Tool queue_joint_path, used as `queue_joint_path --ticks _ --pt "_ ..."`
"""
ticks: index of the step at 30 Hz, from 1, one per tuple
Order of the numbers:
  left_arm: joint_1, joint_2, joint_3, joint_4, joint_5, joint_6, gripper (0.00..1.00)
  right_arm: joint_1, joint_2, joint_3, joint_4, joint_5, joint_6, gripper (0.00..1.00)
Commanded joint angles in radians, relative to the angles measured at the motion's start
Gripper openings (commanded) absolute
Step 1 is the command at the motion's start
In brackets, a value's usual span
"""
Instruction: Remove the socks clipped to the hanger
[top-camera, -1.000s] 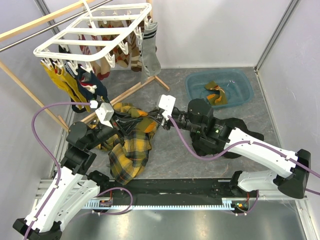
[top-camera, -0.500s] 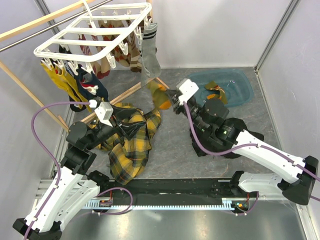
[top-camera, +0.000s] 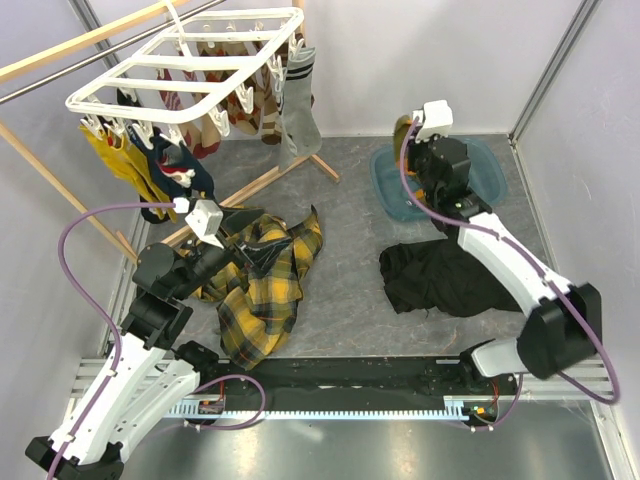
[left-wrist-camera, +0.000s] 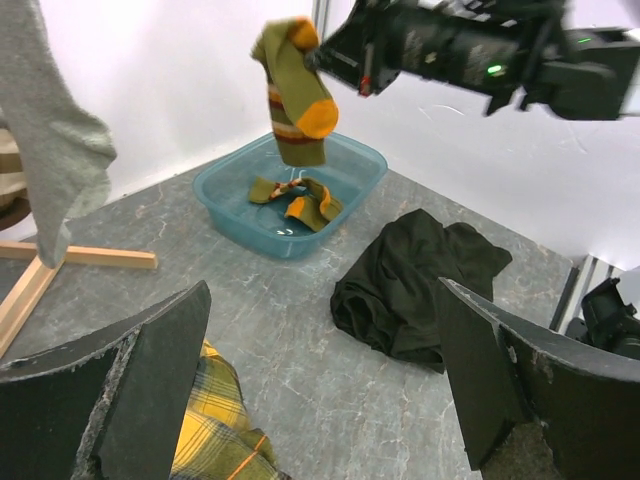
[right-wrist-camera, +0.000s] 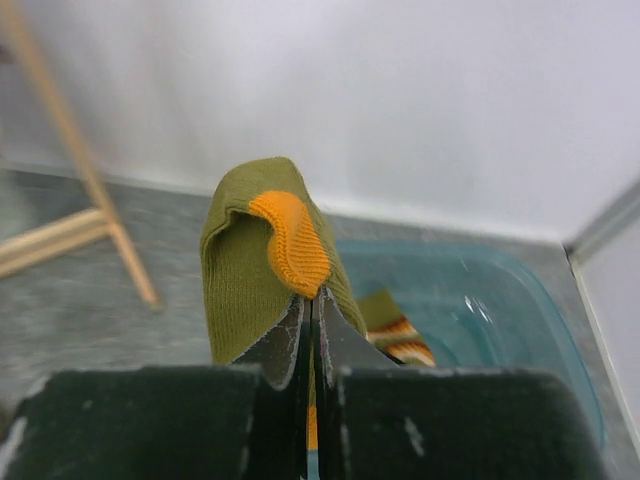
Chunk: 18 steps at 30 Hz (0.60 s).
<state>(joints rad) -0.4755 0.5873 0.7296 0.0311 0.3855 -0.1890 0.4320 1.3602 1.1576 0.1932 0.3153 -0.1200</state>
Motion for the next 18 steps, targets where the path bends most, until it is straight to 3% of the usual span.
queue_joint_path --ticks 1,6,9,12,15,18 --pt "-0.003 0.000 0.008 0.003 -0.042 0.002 0.99 -0.102 0.091 0.059 0.023 0.031 0.117 0.00" --pt "-0.003 -0.007 0.007 0.001 -0.063 0.010 0.99 -0.199 0.232 0.071 0.025 0.021 0.212 0.00" --pt "-0.003 -0.014 0.005 0.000 -0.079 0.016 0.99 -0.214 0.296 0.089 -0.003 0.053 0.233 0.21" --pt "-0.003 -0.018 0.004 -0.002 -0.099 0.020 0.99 -0.214 0.323 0.123 -0.066 0.077 0.238 0.29" --pt "-0.002 -0.026 0.004 -0.002 -0.117 0.022 0.99 -0.213 0.301 0.154 -0.101 0.001 0.250 0.45" --pt "-0.002 -0.032 0.002 -0.002 -0.122 0.023 0.99 -0.208 0.258 0.186 -0.120 -0.079 0.276 0.49"
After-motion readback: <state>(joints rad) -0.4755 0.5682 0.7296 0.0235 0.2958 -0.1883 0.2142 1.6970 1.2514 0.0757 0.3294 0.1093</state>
